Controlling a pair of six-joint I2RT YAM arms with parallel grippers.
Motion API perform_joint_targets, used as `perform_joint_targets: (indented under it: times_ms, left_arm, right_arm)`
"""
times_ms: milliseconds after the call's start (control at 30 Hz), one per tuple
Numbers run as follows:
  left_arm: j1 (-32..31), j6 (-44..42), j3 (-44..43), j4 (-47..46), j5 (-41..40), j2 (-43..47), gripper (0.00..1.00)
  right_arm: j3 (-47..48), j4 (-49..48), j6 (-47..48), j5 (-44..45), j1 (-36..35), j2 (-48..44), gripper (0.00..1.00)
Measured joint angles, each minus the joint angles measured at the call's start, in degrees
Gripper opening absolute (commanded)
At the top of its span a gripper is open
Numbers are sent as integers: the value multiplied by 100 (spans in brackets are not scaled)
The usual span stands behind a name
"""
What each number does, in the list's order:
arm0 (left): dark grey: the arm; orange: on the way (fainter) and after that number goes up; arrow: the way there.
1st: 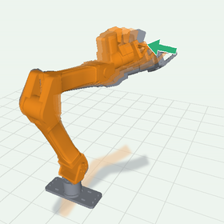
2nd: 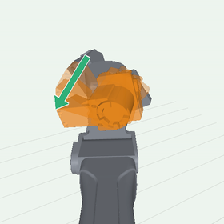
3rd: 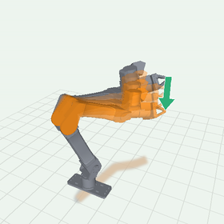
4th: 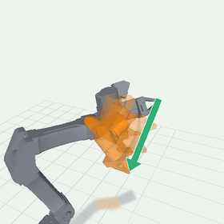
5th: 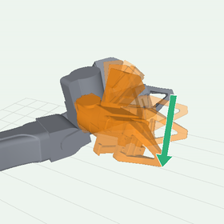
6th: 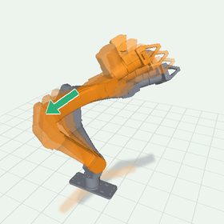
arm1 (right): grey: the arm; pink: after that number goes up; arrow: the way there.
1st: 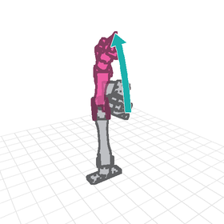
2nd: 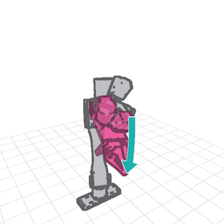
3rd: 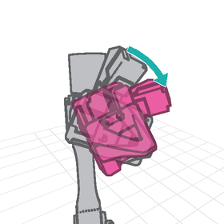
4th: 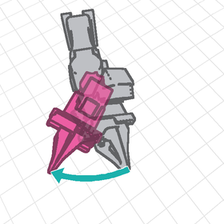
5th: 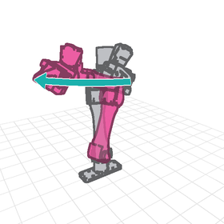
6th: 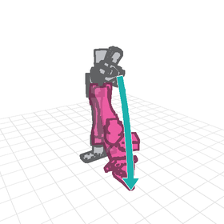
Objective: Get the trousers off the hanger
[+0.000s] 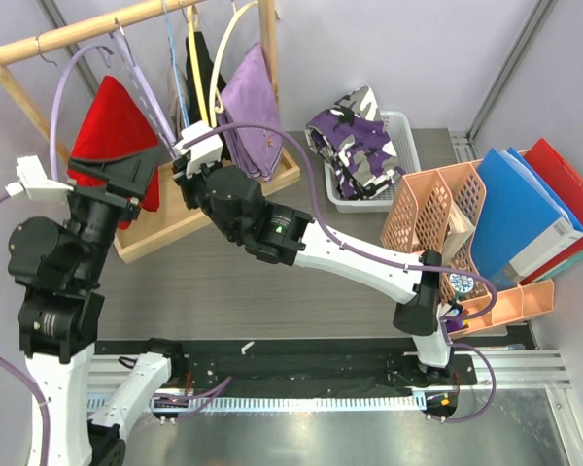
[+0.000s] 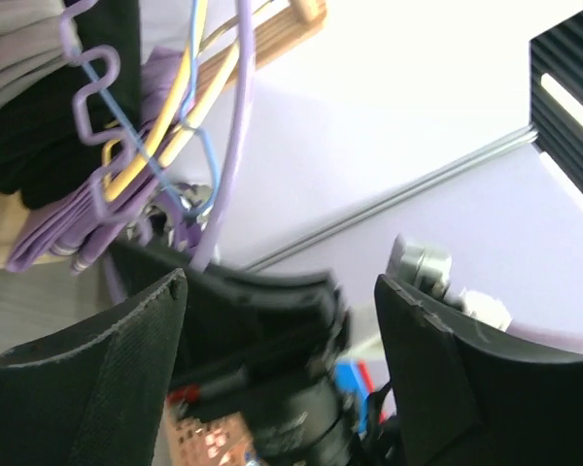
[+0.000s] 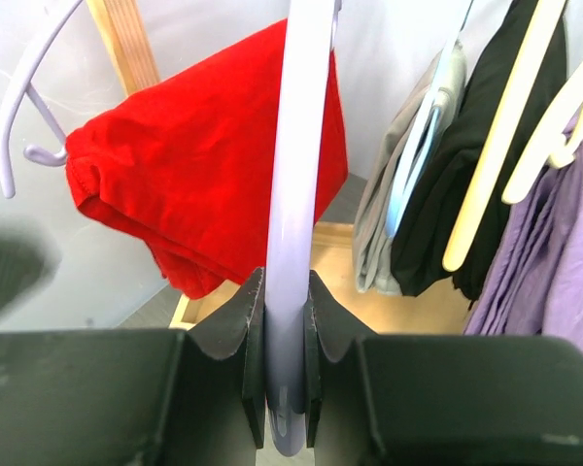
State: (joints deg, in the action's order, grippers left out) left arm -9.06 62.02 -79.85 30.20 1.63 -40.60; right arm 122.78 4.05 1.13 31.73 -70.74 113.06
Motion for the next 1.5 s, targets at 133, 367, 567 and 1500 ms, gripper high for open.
perform_joint_targets:
  times_ms: [133,367,567,1500]
  left_arm:
    - [0,186,-420,-481,-26,-601,68]
    - [0,144,-710,-708,-203,-1152,54]
    - [0,-4,-656,-629,-297,-1366,58]
    - [166,15,-46,-846,299,-1556,0]
  right_arm:
    - [-7,116,-138,-24,2,-7,1]
    - [-44,203,-317,-87,7,-7,1]
    - [-90,212,-431,-105,9,-7,1]
    - [-444,706,-883,-470,-4,-496,23]
